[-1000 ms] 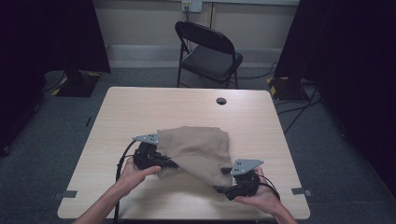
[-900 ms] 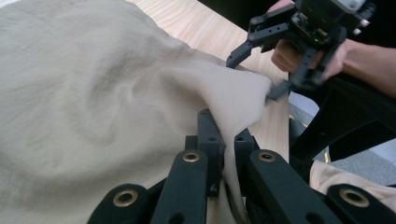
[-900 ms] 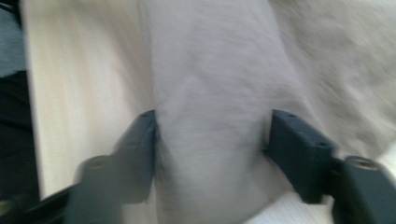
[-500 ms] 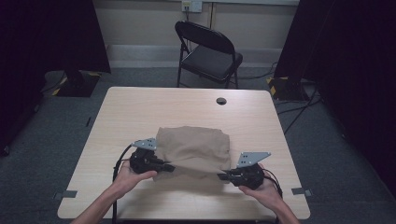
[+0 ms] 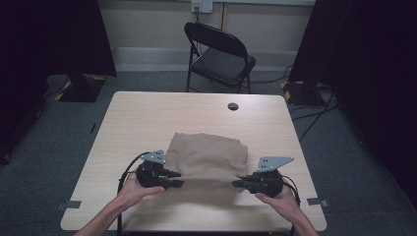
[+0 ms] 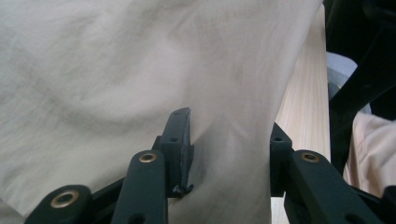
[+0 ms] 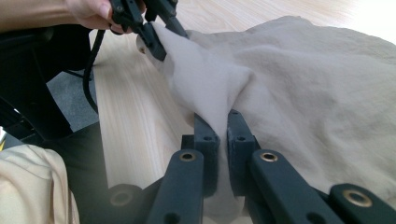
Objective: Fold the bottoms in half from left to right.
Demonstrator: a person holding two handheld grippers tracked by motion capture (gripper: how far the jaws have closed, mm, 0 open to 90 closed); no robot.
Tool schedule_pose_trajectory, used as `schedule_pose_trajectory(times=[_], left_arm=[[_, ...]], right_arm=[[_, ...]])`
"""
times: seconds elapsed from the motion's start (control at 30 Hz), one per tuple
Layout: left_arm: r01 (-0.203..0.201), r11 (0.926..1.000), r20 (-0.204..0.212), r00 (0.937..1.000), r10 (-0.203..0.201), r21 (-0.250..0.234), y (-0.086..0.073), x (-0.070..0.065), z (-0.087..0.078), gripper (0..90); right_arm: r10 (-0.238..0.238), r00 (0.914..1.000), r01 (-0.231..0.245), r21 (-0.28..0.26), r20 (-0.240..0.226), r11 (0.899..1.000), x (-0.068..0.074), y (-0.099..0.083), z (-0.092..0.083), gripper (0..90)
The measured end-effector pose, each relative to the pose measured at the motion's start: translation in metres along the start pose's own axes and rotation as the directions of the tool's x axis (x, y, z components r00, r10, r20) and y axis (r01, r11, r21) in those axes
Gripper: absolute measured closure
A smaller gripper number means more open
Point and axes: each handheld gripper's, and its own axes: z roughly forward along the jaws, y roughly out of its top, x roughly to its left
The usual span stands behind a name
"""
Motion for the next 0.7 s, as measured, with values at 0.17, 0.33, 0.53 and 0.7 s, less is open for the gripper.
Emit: schedule_pose_trajectory(times=[0.17,0.33,0.53,0.7], left_arm=[[-0.02,0.9996,-0.006,0.9998,0.02,0.018,-0.008,-0.004,-0.001,59.8],[-0.034,0.9994,-0.001,0.9994,0.034,-0.002,-0.007,-0.006,-0.006,68.0],[-0.022,0.9955,0.029,0.9993,0.025,-0.092,0.004,-0.009,-0.021,84.7],[-0.024,0.9922,0.057,0.9979,0.031,-0.122,0.01,-0.013,-0.029,85.2]], right_arm=[[0.008,1.0,-0.008,-0.001,0.006,1.0,-0.001,0.0,-0.002,86.2],[0.009,0.9999,-0.009,0.003,0.009,1.0,-0.001,0.001,-0.002,86.2],[0.0,0.9998,0.0,-0.023,0.019,1.0,-0.002,0.007,-0.01,86.2],[-0.035,0.9993,0.035,-0.027,0.016,0.999,0.003,0.014,-0.016,86.1]])
